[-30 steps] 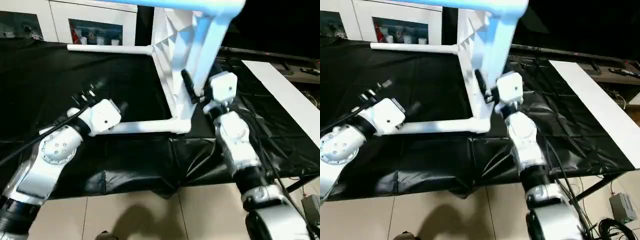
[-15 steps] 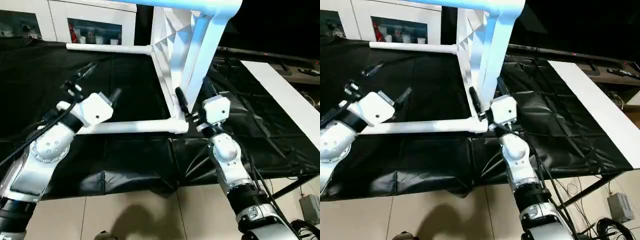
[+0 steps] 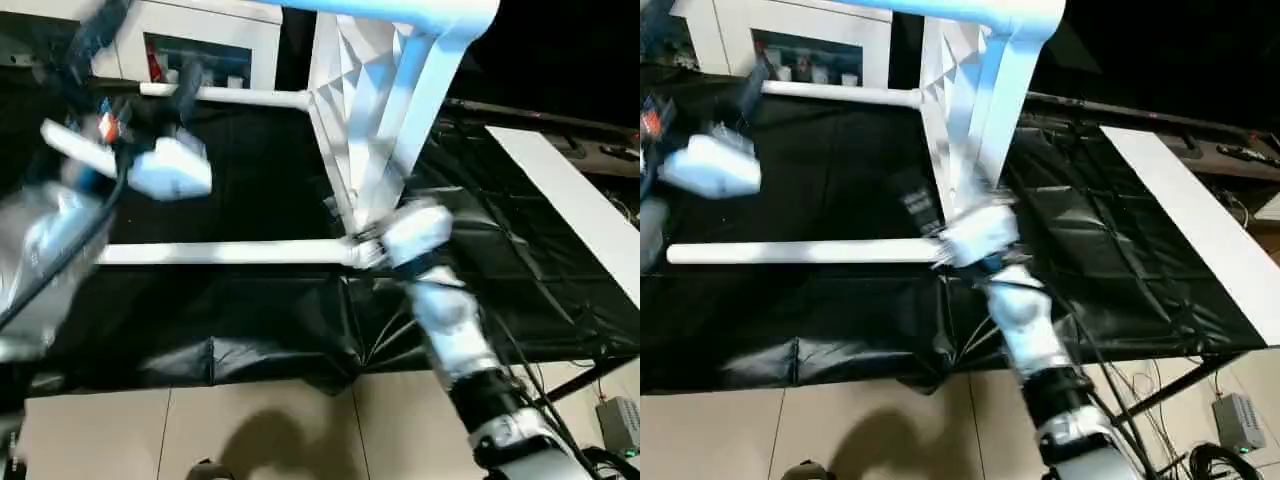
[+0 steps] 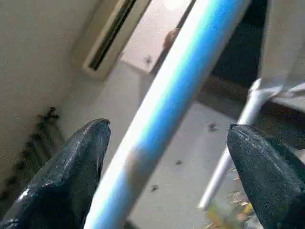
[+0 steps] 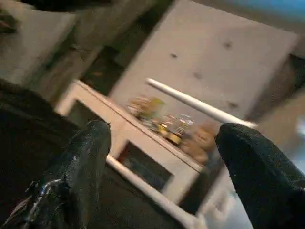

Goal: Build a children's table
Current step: Flip table

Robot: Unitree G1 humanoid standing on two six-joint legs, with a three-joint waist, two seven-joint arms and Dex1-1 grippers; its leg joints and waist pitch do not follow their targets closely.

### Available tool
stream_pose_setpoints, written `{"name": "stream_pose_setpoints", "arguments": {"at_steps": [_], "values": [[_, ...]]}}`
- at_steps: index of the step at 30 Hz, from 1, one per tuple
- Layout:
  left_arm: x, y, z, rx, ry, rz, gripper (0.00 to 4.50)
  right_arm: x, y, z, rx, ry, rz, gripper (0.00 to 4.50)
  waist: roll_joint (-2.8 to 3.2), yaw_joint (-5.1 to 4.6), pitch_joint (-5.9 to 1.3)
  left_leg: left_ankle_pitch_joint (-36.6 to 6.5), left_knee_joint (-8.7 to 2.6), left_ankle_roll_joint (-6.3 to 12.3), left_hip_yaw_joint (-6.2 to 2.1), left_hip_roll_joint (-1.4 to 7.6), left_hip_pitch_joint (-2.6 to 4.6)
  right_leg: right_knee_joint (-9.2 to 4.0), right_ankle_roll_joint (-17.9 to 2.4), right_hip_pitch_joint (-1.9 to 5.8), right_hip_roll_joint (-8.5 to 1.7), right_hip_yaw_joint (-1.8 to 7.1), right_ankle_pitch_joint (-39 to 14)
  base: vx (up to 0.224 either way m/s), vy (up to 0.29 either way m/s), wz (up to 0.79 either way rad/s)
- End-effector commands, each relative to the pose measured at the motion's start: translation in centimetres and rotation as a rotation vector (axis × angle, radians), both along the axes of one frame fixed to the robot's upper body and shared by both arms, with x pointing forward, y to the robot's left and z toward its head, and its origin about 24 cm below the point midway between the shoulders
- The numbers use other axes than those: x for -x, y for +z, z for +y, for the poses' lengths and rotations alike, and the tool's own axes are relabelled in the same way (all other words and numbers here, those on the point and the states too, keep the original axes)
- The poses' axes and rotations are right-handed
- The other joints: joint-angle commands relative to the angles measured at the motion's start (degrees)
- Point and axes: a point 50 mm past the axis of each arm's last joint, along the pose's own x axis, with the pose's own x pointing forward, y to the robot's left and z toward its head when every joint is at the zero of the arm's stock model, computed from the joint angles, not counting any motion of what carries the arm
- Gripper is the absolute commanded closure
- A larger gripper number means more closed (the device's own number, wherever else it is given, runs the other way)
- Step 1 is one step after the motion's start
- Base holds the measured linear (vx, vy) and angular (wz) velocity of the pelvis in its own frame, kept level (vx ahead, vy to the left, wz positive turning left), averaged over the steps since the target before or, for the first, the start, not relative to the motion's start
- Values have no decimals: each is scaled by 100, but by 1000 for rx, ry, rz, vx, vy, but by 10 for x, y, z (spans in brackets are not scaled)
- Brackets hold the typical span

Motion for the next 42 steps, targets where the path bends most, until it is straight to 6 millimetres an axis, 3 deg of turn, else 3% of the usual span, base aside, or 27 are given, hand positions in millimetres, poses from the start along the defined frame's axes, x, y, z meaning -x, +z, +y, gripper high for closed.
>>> {"name": "stream_pose_setpoints", "arguments": {"at_steps": [1, 9, 15, 19, 33, 42], "values": [[-5, 6, 3, -6, 33, -24, 14, -2, 9, -2, -9, -10, -35, 63, 210, 14, -307, -1621, -438, -366, -57, 128, 197, -361, -658, 52, -348, 205, -393, 0, 0, 0], [-31, 18, 15, 24, 131, -41, 14, -2, 15, 4, -19, 5, -52, 63, 227, 65, -326, -1414, -428, -439, -56, 115, 220, -326, -663, 69, -347, 197, 29, 0, 0, 0], [-38, 23, 14, 25, 109, -39, 14, 1, 20, 8, -32, 59, -70, 63, 277, 78, -320, -1633, -452, -477, -80, 130, 221, -336, -685, 73, -373, 200, -140, 0, 0, 0], [-43, 26, 9, 9, 86, -39, 14, 6, 22, 15, -52, 155, -54, 63, 279, 93, -319, -1786, -458, -431, -84, 141, 241, -349, -708, 55, -377, 197, -175, 0, 0, 0], [-52, 25, 6, 22, 48, 32, 126, 6, 22, 22, -25, 205, -45, 62, 292, 227, -315, -1790, -481, -530, -85, 152, 258, -338, -696, 45, -389, 197, -127, 0, 0, 0], [-57, 24, 10, 45, 77, 97, 190, 8, 23, 24, -8, 241, -41, 62, 291, 228, -284, -2296, -521, -570, -112, 164, 261, -411, -654, 3, -422, 208, -831, 0, 0, 0]]}}
